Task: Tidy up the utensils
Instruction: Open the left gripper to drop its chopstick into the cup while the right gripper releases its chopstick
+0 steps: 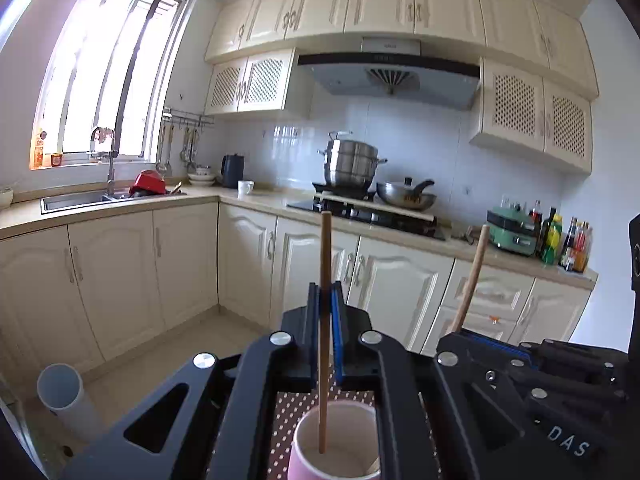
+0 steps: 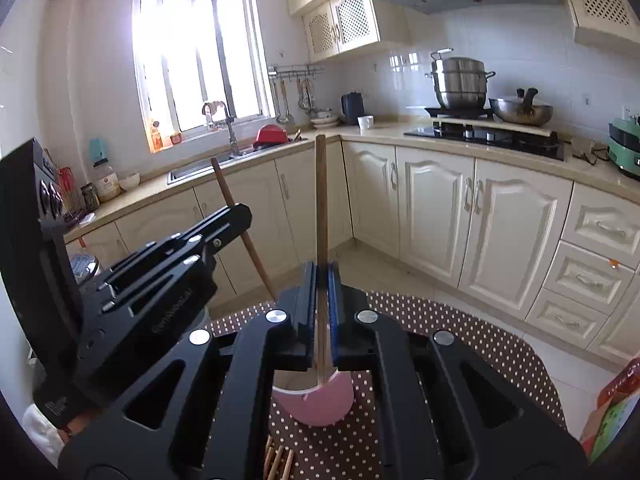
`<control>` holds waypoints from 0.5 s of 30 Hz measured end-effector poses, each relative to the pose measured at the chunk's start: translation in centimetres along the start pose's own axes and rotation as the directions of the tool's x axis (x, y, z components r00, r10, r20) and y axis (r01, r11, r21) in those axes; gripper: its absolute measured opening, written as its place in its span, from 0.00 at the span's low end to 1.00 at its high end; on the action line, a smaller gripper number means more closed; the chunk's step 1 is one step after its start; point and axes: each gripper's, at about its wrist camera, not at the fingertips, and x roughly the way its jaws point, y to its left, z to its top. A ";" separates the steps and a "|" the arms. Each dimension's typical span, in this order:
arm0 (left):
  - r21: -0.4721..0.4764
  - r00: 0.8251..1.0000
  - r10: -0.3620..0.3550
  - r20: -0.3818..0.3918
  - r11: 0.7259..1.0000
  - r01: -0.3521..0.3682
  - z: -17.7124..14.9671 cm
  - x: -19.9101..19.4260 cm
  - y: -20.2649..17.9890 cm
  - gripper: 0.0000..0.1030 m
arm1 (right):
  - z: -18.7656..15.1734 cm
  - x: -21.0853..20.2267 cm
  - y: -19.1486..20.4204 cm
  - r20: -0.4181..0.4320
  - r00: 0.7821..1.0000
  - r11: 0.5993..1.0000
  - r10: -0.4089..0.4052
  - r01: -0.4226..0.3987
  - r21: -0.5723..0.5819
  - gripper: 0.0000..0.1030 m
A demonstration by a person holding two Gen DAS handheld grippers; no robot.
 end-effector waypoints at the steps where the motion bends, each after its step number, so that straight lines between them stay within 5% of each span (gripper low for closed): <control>1: 0.002 1.000 -0.013 -0.026 1.000 0.013 -0.3 0.0 0.1 0.06 | -0.1 0.1 0.0 -0.006 1.000 1.000 -0.002 0.002 0.002 0.06; 3: 0.007 0.998 -0.011 -0.065 1.000 0.011 -0.8 0.1 0.5 0.07 | -0.5 0.2 -0.3 -0.020 1.000 1.000 -0.004 0.004 0.010 0.06; 5: 0.016 0.995 -0.011 -0.097 1.000 0.013 -1.1 0.1 0.6 0.26 | -0.9 0.3 -0.6 -0.034 0.999 1.000 -0.004 0.005 0.029 0.06; 15: 0.022 0.995 -0.002 -0.104 1.000 0.004 -0.9 -3.5 1.0 0.60 | -1.1 -1.8 -1.1 -0.040 0.999 0.997 -0.027 0.030 0.077 0.13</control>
